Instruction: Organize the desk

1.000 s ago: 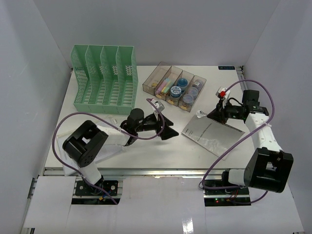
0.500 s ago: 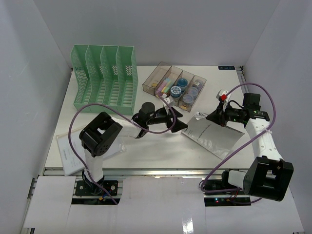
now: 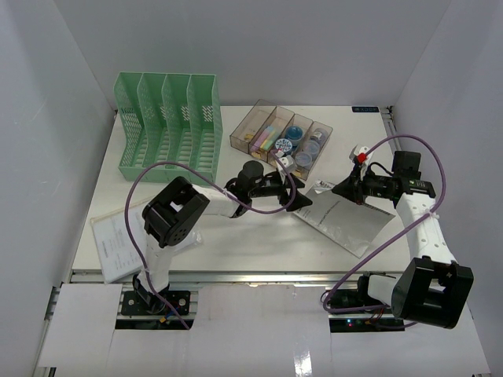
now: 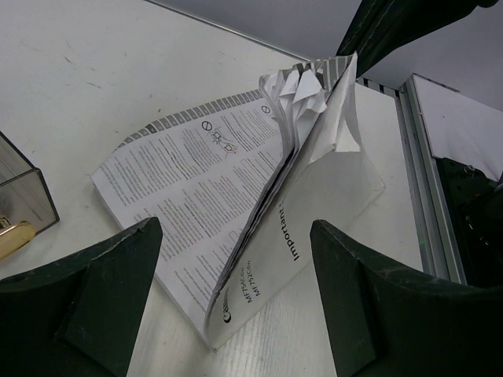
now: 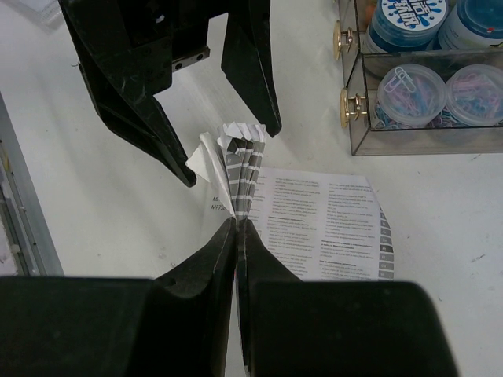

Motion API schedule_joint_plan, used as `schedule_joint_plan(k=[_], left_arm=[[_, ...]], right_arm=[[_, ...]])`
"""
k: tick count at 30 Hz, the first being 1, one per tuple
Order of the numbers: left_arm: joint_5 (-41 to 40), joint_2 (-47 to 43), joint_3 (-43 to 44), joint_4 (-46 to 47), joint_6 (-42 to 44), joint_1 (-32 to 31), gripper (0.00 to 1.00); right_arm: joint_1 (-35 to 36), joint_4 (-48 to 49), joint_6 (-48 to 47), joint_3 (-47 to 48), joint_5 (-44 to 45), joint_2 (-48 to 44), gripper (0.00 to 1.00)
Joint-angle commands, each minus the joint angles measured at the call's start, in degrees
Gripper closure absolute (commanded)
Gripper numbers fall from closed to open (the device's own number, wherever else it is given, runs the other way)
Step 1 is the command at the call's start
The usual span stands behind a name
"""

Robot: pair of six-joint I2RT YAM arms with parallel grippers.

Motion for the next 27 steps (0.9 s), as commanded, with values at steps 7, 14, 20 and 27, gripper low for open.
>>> schedule_joint_plan(k=[7,14,20,27], left_arm=[[2.69,2.33,6.42,-2.99,1.61,-1.51,0.28],[6.46,2.30,6.67,-1.96,-0.42,-1.60,0.64],[8.53,-0.24,3.38,-0.90,-1.23,-1.60,0.98],[10.36,-3.99,0.28,-4.55,-0.63,-1.60,1.00]], right_arm=[[0.80,0.91,1.09,0.17,-3.19,-1.44,0.92],[0.89,1.42,1.13,-0.05,-2.50,-0.98,0.92],[0.97,2.01,1.16,0.07,-0.69,-0.19,0.92],[1.10,2.23,-0.14,0.00,1.99,0.75,0.62]])
